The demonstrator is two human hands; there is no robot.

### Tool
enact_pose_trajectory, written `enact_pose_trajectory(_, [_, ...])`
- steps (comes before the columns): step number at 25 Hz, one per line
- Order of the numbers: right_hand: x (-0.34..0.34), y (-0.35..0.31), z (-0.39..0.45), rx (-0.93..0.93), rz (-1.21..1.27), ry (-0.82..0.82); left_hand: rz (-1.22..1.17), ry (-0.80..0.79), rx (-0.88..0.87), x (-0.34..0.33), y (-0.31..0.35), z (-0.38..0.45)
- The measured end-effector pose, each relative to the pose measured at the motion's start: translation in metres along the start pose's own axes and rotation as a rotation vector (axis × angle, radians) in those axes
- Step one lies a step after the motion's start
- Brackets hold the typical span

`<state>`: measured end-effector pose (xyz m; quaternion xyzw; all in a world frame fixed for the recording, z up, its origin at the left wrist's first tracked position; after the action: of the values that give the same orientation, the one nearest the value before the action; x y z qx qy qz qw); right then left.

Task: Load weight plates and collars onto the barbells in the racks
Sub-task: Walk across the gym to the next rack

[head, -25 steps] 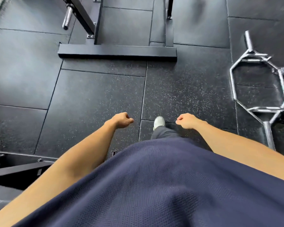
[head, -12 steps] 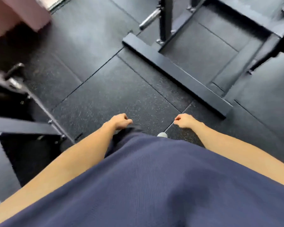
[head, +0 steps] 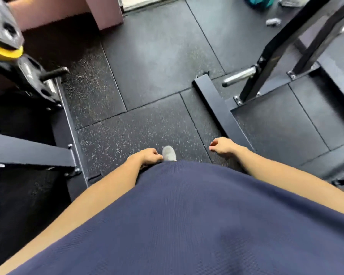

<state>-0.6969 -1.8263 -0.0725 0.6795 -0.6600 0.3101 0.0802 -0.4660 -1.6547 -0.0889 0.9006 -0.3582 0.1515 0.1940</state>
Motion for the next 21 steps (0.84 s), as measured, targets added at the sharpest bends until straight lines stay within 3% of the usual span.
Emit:
enact_pose_trajectory(5, [0.099,-0.087,0.070,0.073,-0.100,0.022,-0.083,0.136,0.022,0.147,0.009,0.037])
enact_pose_trajectory(14, [0.212,-0.214,0.197,0.222,-0.296,-0.051,-0.188,0.120,0.125,0.283,0.009,0.107])
enact_pose_trajectory(21, [0.334,-0.310,0.290,0.290,-0.375,-0.033,-0.381,0.289,0.205,0.410,0.012,0.165])
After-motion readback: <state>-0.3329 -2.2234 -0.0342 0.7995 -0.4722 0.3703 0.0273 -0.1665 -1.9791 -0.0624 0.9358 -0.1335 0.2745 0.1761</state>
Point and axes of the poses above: each hand's wrist, its own z-axis towards the middle knuckle, its own x-axis out of the back of the hand, y = z × x, the point moved 7 cm from there along z, towards the middle knuckle, and after that the axes turned 6 degrees about z, right-handed, at the moved point
